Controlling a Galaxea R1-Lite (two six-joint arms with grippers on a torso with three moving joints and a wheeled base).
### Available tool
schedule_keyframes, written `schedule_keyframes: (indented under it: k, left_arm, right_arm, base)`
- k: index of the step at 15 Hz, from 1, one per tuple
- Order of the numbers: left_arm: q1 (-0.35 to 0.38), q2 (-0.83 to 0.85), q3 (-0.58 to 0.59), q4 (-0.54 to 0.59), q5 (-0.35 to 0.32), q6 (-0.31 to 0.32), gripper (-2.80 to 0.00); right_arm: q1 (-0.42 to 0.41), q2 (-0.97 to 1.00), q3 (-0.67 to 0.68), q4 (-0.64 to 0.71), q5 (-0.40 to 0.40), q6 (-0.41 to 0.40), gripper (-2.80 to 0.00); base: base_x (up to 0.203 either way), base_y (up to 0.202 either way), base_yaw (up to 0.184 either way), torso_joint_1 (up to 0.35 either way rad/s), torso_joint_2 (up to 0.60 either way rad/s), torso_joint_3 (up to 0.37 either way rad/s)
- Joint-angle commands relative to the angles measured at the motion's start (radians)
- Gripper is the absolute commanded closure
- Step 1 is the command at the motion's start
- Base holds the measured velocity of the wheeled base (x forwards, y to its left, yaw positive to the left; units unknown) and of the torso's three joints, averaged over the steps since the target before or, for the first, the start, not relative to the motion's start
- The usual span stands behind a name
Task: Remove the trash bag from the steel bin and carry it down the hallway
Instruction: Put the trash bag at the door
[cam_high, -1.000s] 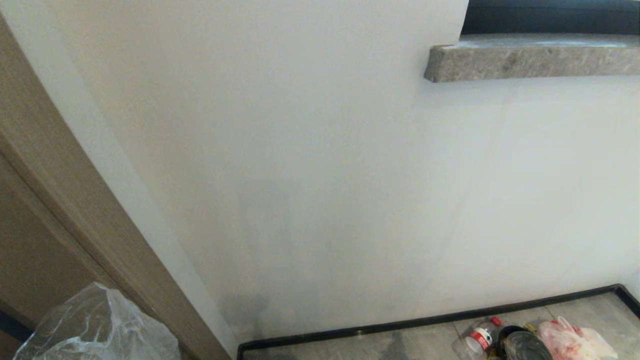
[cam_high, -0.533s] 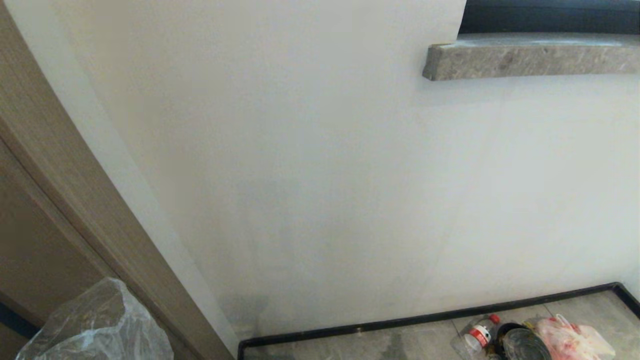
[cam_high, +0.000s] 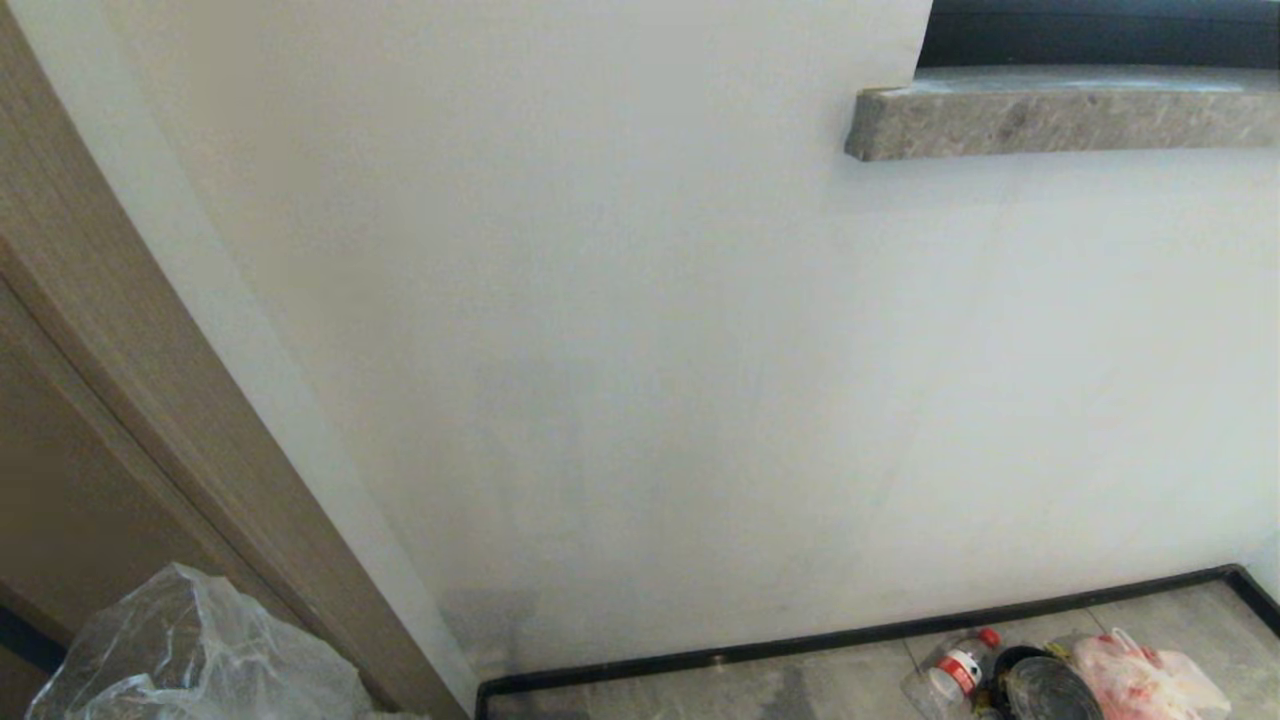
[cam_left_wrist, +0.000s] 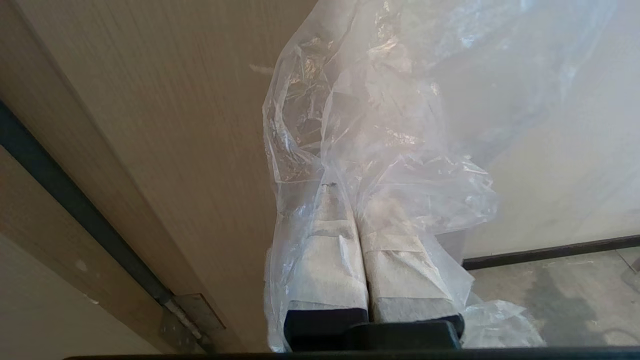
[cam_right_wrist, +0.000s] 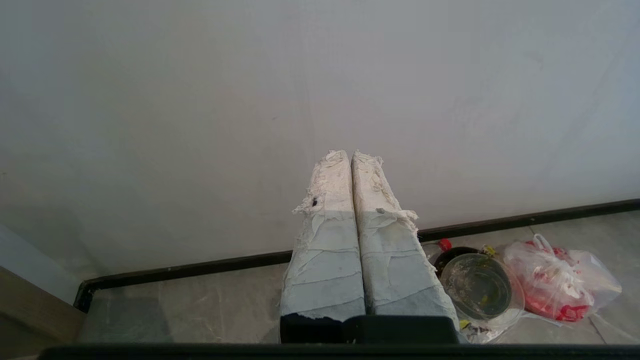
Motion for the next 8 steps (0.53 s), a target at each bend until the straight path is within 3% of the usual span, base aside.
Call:
schedule_keyframes:
  k: [1, 8]
  left_arm:
    - [0.000, 0.001, 0.000, 0.000, 0.000, 0.001, 0.00]
    - [0.000, 0.001, 0.000, 0.000, 0.000, 0.000, 0.00]
  right_arm:
    - [0.000, -0.001, 0.002, -0.001, 0.000, 0.000, 0.00]
    - [0.000, -0.001, 0.002, -0.001, 0.000, 0.000, 0.00]
  base:
    - [0.000, 0.000, 0.000, 0.000, 0.00, 0.000]
    - [0.000, 0.000, 0.000, 0.000, 0.00, 0.000]
